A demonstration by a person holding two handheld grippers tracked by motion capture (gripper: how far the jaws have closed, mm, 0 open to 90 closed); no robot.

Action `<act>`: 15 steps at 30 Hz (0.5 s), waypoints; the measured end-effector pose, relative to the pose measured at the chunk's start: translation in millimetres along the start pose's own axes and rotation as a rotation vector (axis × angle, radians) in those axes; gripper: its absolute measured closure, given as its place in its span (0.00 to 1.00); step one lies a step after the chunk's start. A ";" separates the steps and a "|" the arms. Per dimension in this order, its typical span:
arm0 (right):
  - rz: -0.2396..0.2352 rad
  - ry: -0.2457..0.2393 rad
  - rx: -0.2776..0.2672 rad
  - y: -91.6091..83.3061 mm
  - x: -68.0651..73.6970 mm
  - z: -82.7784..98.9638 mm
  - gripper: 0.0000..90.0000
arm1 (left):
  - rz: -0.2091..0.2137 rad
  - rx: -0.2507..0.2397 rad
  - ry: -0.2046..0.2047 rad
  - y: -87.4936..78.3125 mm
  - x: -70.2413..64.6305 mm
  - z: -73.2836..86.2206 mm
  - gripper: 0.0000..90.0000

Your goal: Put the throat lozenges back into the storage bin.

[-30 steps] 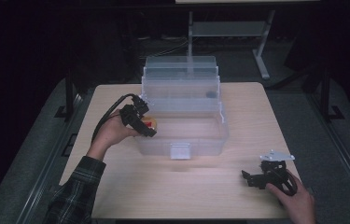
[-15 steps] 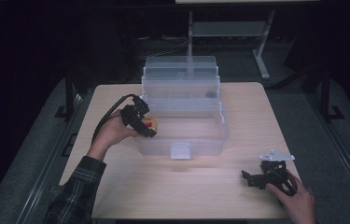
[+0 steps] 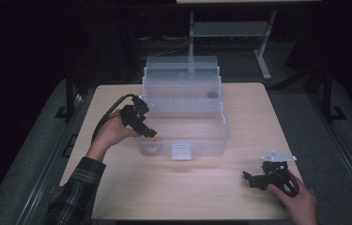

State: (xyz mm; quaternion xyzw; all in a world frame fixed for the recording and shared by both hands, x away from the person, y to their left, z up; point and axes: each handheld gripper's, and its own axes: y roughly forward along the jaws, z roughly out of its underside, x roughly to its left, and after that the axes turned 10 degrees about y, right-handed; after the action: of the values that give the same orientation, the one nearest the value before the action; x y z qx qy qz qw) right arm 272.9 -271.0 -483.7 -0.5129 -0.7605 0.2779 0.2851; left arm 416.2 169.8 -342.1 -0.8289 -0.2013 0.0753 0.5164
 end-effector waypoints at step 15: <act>0.000 0.000 0.000 0.0 0.0 0.0 0.00 | -0.027 -0.081 0.006 -29.5 -11.5 14.6 0.21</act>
State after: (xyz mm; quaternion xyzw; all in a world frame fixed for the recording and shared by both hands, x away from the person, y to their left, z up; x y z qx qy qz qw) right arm 272.9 -271.0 -483.7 -0.5129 -0.7606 0.2779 0.2849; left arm 393.3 188.5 -323.6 -0.8467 -0.2137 0.0576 0.4839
